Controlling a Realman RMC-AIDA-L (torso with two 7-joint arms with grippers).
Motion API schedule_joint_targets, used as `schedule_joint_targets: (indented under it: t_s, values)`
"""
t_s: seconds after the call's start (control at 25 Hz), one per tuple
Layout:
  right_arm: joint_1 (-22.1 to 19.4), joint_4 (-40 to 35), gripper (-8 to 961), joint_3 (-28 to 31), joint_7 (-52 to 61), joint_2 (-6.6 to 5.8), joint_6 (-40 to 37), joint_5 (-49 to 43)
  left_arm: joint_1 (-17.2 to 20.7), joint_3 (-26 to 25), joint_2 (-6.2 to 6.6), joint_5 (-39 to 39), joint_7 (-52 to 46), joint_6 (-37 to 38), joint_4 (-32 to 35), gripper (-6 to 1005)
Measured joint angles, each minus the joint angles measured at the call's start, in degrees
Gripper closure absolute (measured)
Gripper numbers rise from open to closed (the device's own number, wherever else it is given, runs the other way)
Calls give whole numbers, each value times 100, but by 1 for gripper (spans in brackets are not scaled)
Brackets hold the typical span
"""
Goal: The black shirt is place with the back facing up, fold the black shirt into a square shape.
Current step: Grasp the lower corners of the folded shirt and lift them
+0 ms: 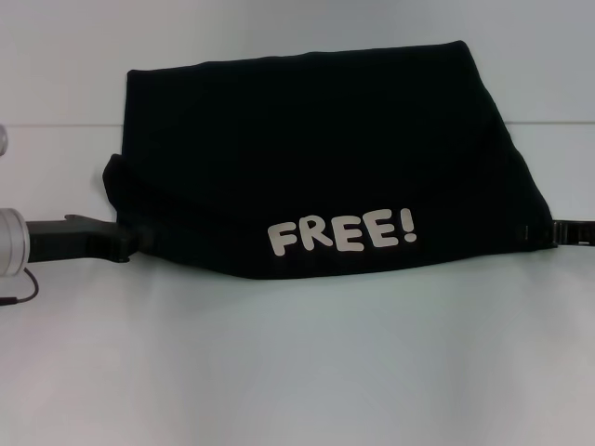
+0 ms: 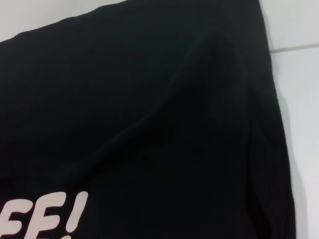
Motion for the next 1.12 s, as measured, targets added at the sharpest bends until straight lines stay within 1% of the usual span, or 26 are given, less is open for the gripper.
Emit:
schedule_joint_targets:
  t_s: [0.36,0.68,0.92,1.12]
  values:
    - [-7,0,524,-18,-37,20,69,0,-12,0,6,12,4,-10,3,1000]
    - [-17,-1,909,-17,-40,20,89,0,-20,-1,9,14,7,-52,3,1000]
    - [-121,-57,910,-3,-74,19,66,30,-21,0,9,10,-5,-74,-33,1000]
    - [-244,-80,910,89,-235,-7,-154,72,-10,-24,9,2,-37,47,18,1000]
